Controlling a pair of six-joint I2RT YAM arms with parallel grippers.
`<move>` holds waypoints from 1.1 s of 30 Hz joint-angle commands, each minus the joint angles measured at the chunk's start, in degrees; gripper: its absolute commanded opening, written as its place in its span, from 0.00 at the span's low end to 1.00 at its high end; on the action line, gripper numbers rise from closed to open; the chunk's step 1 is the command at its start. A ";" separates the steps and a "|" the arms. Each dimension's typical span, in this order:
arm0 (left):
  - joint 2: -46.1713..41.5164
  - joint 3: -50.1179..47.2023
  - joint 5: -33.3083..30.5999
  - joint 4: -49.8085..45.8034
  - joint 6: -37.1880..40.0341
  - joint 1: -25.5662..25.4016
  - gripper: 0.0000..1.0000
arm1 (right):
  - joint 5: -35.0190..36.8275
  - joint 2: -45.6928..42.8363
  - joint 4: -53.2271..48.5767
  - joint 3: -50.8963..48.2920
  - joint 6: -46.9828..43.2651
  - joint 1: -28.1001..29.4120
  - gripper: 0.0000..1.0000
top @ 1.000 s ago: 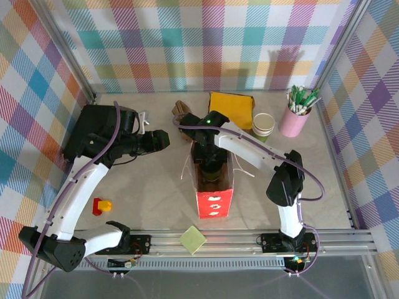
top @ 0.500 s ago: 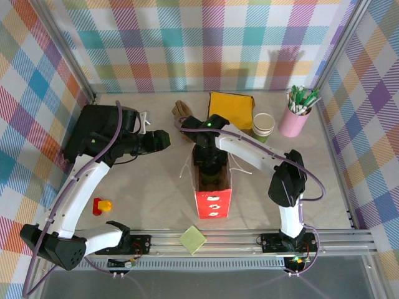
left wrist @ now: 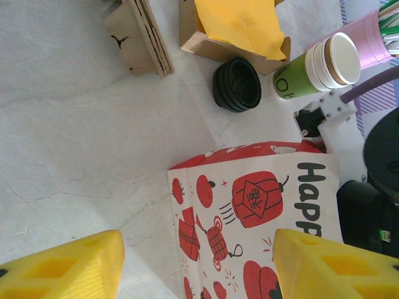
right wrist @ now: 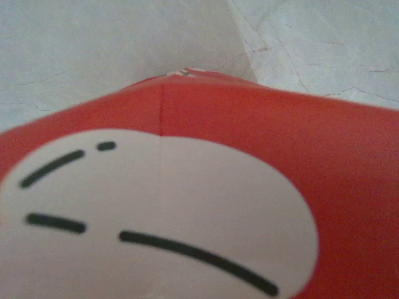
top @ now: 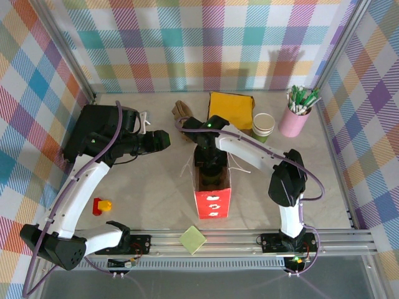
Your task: Pack the takeout coffee
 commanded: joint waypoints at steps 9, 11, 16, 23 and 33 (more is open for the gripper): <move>0.87 -0.09 0.33 0.21 0.81 0.67 0.64 | -3.44 0.38 0.50 -3.96 -0.72 -1.08 0.59; 0.92 -0.13 0.34 0.23 0.83 0.67 0.64 | -3.57 0.48 0.91 -4.46 -0.76 -1.22 0.59; 0.94 -0.20 0.33 0.29 0.85 0.67 0.64 | -4.11 1.30 1.23 -4.60 -1.44 -1.75 0.59; 1.08 -0.13 0.25 0.23 1.07 0.67 0.64 | -4.09 3.43 0.83 -3.93 -2.96 -2.22 0.59; 1.42 -0.14 0.12 0.31 1.01 0.70 0.64 | -5.77 5.28 1.85 -5.31 -3.66 -2.75 0.60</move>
